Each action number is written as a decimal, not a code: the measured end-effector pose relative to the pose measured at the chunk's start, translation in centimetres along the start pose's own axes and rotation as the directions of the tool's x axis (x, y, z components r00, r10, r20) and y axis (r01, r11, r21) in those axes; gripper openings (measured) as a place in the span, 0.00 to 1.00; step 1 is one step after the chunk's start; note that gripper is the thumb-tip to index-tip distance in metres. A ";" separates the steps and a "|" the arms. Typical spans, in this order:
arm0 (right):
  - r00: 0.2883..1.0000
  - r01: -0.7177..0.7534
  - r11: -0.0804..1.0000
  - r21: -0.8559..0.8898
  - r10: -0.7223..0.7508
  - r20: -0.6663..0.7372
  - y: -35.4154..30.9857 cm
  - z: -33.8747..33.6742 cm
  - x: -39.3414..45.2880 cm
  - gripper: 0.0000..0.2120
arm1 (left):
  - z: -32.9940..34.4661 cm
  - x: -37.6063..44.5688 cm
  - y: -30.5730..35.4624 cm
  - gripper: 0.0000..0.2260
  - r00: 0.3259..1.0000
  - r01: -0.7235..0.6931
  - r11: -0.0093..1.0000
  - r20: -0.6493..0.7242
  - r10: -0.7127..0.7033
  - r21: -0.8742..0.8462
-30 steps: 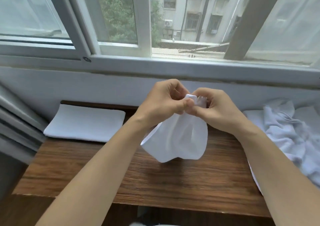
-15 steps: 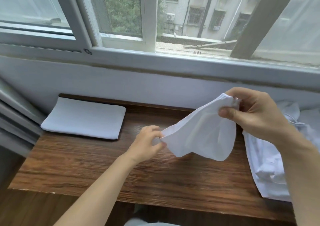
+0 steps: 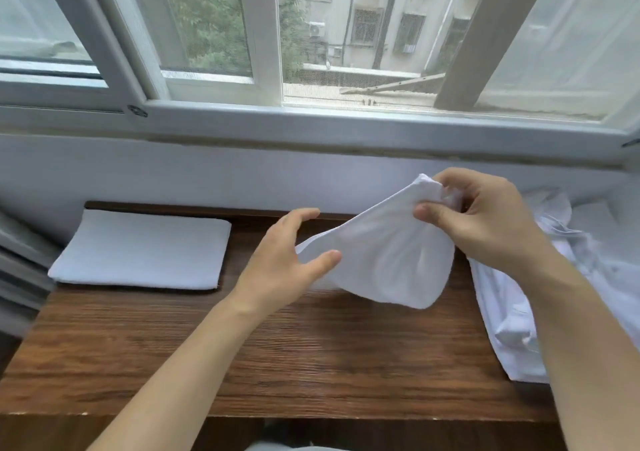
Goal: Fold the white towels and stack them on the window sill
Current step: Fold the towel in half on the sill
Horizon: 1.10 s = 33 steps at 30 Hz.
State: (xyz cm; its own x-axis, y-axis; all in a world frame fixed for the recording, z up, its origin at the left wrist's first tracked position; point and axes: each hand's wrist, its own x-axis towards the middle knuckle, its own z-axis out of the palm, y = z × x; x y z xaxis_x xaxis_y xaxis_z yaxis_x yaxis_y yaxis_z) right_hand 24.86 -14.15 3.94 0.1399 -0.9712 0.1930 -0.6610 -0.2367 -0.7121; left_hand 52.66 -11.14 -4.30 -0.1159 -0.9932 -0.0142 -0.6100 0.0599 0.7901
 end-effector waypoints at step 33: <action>0.918 -0.181 0.784 0.594 0.352 -0.185 3.9 -1.2 2.1 0.05 | -9.1 6.2 -0.1 0.09 0.950 -0.096 0.868 -0.306 -0.067 -0.488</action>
State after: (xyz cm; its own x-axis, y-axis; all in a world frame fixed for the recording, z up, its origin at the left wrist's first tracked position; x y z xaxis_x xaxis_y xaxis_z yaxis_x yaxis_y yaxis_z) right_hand 21.72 -17.13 2.35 -0.2403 -0.9693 0.0514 -0.1060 -0.0264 -0.9940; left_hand 59.13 -18.20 1.11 0.1704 -0.9779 0.1212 -0.1357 0.0985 0.9858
